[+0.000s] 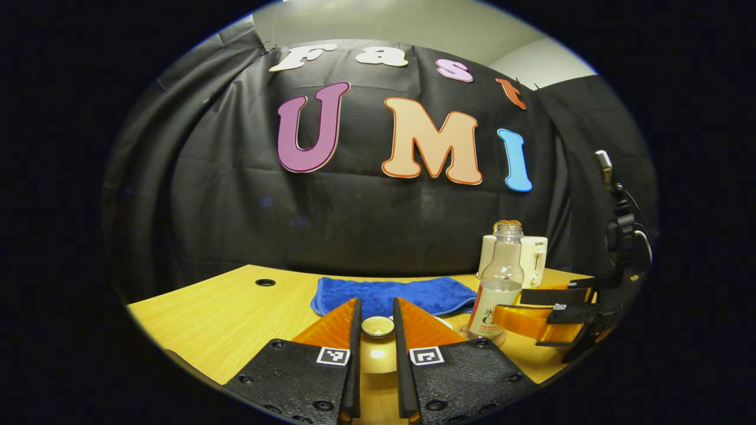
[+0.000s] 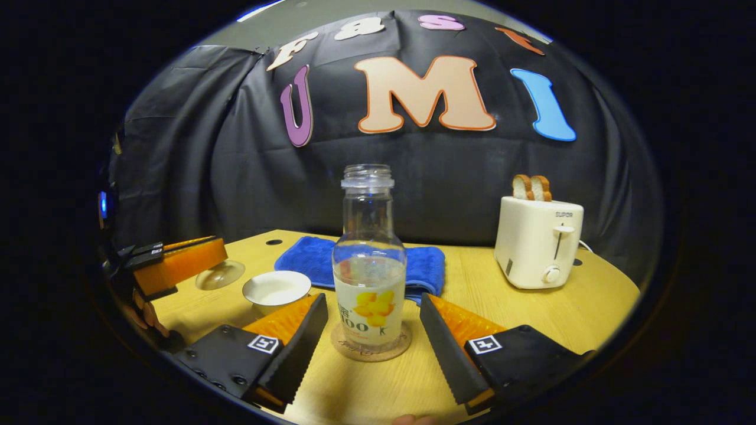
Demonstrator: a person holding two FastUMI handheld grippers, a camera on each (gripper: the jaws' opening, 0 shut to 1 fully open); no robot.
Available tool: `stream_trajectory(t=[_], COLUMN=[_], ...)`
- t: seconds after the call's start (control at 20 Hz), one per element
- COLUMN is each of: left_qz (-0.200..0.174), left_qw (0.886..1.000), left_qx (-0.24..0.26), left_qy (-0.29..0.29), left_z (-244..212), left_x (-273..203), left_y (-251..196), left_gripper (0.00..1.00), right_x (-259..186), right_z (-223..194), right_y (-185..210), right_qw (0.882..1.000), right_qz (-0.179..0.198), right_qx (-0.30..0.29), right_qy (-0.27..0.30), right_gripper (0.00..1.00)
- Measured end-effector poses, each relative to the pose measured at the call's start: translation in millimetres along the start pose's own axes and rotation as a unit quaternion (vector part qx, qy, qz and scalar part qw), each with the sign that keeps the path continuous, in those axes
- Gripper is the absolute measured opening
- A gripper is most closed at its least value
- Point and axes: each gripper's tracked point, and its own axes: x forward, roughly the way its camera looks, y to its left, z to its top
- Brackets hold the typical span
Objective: Open the teacup lid with one hand, grasp the water bottle and pour water into the teacup with the other hand; after pouring, place the water bottle on the coaster and then close the teacup lid.
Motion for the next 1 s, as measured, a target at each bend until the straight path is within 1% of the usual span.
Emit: stream_trajectory(t=[0.05, 0.1, 0.25, 0.35, 0.4, 0.45, 0.5, 0.55, 0.65, 0.7, 0.75, 0.8, 0.85, 0.9, 0.95, 1.0], left_qz=[-0.003, -0.008, -0.028, -0.037, -0.040, -0.039, -0.037, -0.036, -0.032, -0.029, -0.028, -0.027, -0.026, -0.025, -0.024, -0.023], left_qw=[1.000, 1.000, 0.999, 0.998, 0.997, 0.997, 0.997, 0.997, 0.997, 0.996, 0.996, 0.996, 0.996, 0.996, 0.996, 0.996], left_qx=[0.008, 0.015, 0.031, 0.044, 0.045, 0.044, 0.045, 0.044, 0.045, 0.046, 0.046, 0.044, 0.042, 0.041, 0.041, 0.041], left_qy=[-0.002, -0.001, 0.014, 0.033, 0.040, 0.047, 0.052, 0.055, 0.062, 0.065, 0.067, 0.070, 0.075, 0.077, 0.077, 0.079], left_z=[3.0, 2.5, -5.2, -15.5, -20.0, -23.3, -26.5, -27.7, -31.6, -33.7, -34.6, -36.2, -39.4, -41.3, -40.4, -41.9], left_x=[5.7, 12.0, 29.9, 40.9, 45.1, 48.1, 50.9, 52.2, 52.9, 53.2, 53.1, 53.4, 52.8, 52.6, 52.2, 50.3], left_y=[-2.8, -7.4, -25.8, -34.4, -36.6, -37.7, -39.2, -40.6, -42.5, -41.5, -41.0, -40.9, -40.4, -40.5, -40.8, -40.1], left_gripper=[0.24, 0.22, 0.22, 0.22, 0.22, 0.21, 0.20, 0.22, 0.22, 0.22, 0.22, 0.22, 0.22, 0.20, 0.23, 0.23], right_x=[-7.6, -15.4, -35.9, -51.3, -57.8, -63.5, -67.9, -71.1, -73.9, -74.6, -75.4, -75.7, -76.4, -77.0, -77.6, -78.2], right_z=[-0.8, -0.1, 1.3, 1.8, 2.4, 1.7, 1.3, 0.9, -1.7, -1.5, -2.3, -1.9, -2.3, -1.9, -1.6, -1.4], right_y=[-3.5, -8.2, -24.9, -32.3, -35.3, -39.1, -42.3, -44.6, -47.2, -48.0, -47.8, -47.6, -48.0, -48.4, -48.5, -48.9], right_qw=[1.000, 1.000, 1.000, 0.999, 0.999, 0.999, 0.999, 0.999, 0.999, 0.999, 0.999, 0.999, 0.999, 0.999, 0.999, 0.999], right_qz=[-0.004, -0.007, -0.018, -0.021, -0.022, -0.023, -0.024, -0.023, -0.022, -0.021, -0.021, -0.021, -0.022, -0.023, -0.023, -0.023], right_qx=[0.000, 0.000, 0.000, -0.001, 0.000, 0.002, 0.004, 0.005, 0.004, 0.004, 0.004, 0.002, 0.001, 0.000, 0.001, 0.002], right_qy=[-0.003, -0.007, -0.024, -0.033, -0.036, -0.038, -0.038, -0.038, -0.033, -0.031, -0.030, -0.030, -0.030, -0.031, -0.032, -0.032], right_gripper=[0.95, 1.00, 0.99, 1.00, 0.95, 0.99, 0.99, 0.99, 1.00, 0.95, 0.94, 0.99, 0.99, 1.00, 1.00, 1.00])
